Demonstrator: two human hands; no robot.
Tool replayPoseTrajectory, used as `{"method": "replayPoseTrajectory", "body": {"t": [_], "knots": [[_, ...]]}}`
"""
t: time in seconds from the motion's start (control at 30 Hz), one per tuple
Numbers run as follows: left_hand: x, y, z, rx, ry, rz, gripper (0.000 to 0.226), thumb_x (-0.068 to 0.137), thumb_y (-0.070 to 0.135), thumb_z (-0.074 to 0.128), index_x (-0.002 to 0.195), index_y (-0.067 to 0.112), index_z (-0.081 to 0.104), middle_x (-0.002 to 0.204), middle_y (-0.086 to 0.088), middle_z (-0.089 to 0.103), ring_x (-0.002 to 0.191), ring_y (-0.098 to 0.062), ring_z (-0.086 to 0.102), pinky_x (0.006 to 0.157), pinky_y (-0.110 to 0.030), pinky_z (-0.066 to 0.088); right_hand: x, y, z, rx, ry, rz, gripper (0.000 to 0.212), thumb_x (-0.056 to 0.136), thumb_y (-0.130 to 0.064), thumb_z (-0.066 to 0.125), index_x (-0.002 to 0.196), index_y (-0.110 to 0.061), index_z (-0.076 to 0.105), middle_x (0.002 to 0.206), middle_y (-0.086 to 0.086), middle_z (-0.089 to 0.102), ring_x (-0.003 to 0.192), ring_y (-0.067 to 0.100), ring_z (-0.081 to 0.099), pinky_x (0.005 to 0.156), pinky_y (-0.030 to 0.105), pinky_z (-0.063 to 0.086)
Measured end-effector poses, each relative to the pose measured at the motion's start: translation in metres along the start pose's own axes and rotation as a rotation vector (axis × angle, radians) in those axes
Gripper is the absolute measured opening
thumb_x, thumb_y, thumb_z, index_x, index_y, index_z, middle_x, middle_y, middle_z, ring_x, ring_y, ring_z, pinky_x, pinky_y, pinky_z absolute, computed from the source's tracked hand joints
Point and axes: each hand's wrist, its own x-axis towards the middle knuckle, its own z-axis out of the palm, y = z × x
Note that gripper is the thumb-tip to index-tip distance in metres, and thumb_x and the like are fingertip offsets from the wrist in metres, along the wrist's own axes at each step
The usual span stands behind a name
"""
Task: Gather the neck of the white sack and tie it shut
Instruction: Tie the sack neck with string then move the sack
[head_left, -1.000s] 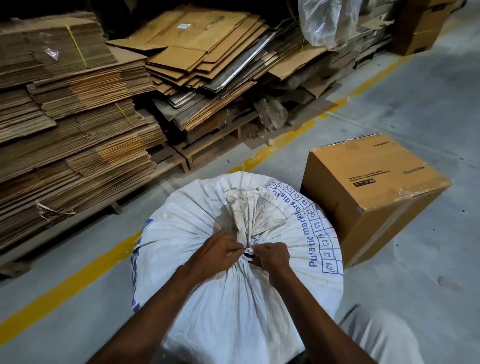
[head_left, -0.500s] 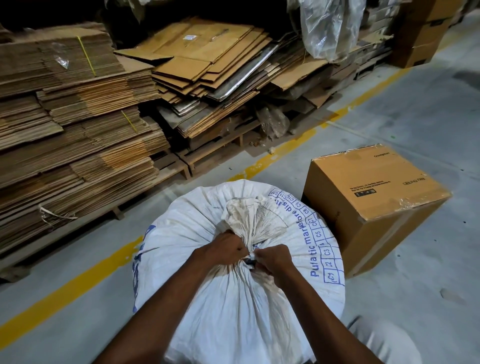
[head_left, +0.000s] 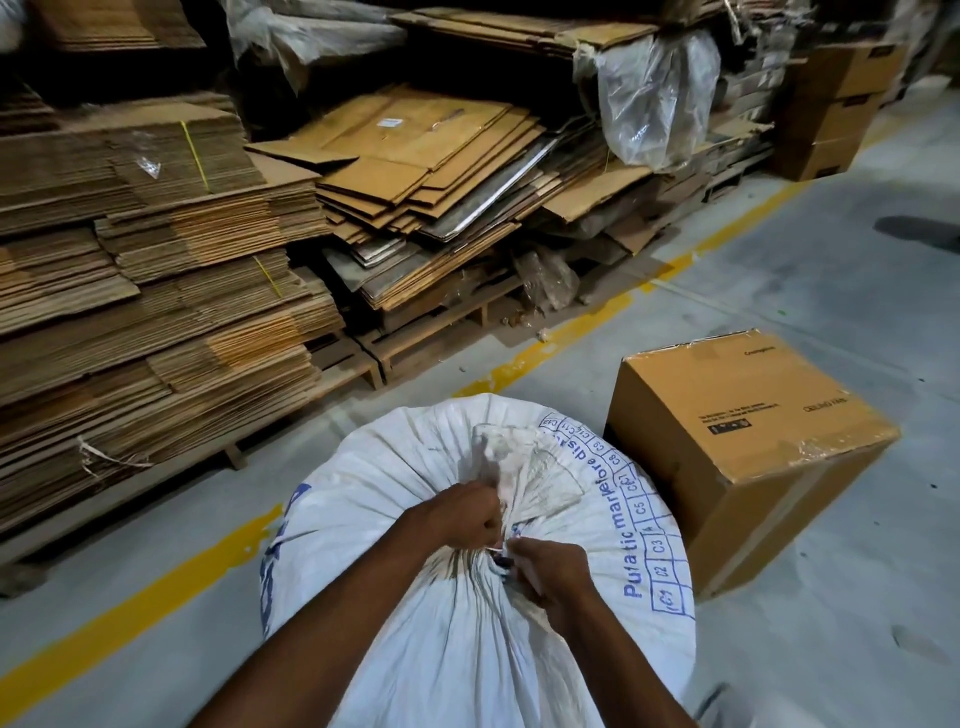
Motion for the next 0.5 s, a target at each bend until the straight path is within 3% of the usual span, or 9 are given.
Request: {"method": "replayPoseTrajectory", "body": {"t": [0.07, 0.13, 0.27, 0.4, 0.5], "knots": [[-0.009, 0.006, -0.003, 0.070, 0.113, 0.050, 0.025, 0.072, 0.014, 0.065, 0.053, 0.005, 0.051, 0.049, -0.007, 0.047, 0.052, -0.029, 0.054, 0.053, -0.033, 0.042, -0.001, -0.006, -0.005, 0.112, -0.064, 0.111, 0.014, 0.086, 0.001, 0.072, 0.075, 0.004, 0.064, 0.067, 0.022, 0.060, 0.035, 0.019, 0.051, 0.032, 0.018, 0.035], [-0.017, 0.008, -0.007, 0.053, 0.224, 0.072, 0.031, 0.067, 0.013, 0.062, 0.049, 0.010, 0.036, 0.051, -0.002, 0.039, 0.055, -0.032, 0.057, 0.051, -0.033, 0.039, 0.002, -0.012, -0.010, 0.196, -0.142, 0.183, 0.024, 0.094, 0.002, 0.061, 0.070, 0.002, 0.061, 0.052, 0.016, 0.057, 0.027, 0.015, 0.046, 0.029, 0.015, 0.034], [-0.032, -0.022, -0.007, 0.035, 0.475, 0.120, 0.019, 0.082, 0.023, 0.063, 0.067, 0.013, 0.062, 0.083, -0.001, 0.060, 0.068, -0.018, 0.061, 0.059, -0.025, 0.036, 0.010, -0.024, -0.009, 0.159, -0.064, 0.132, 0.015, 0.088, 0.000, 0.072, 0.076, -0.001, 0.063, 0.052, 0.013, 0.061, 0.028, 0.013, 0.048, 0.031, 0.015, 0.038], [-0.049, -0.052, 0.011, -0.053, 0.590, 0.009, 0.022, 0.089, 0.035, 0.065, 0.081, 0.020, 0.078, 0.083, 0.006, 0.060, 0.072, -0.009, 0.061, 0.065, -0.030, 0.049, 0.014, -0.027, 0.000, 0.046, -0.084, 0.033, 0.027, 0.085, -0.003, 0.076, 0.063, -0.001, 0.061, 0.049, 0.012, 0.056, 0.036, 0.017, 0.044, 0.036, 0.015, 0.029], [-0.046, -0.049, 0.031, -0.205, 0.622, -0.128, 0.028, 0.085, 0.046, 0.061, 0.087, 0.026, 0.082, 0.082, 0.006, 0.064, 0.076, -0.012, 0.066, 0.068, -0.031, 0.052, 0.014, -0.024, 0.003, -0.001, -0.075, 0.044, 0.019, 0.081, -0.003, 0.079, 0.070, 0.003, 0.065, 0.056, 0.016, 0.059, 0.036, 0.019, 0.048, 0.038, 0.016, 0.031]]}}
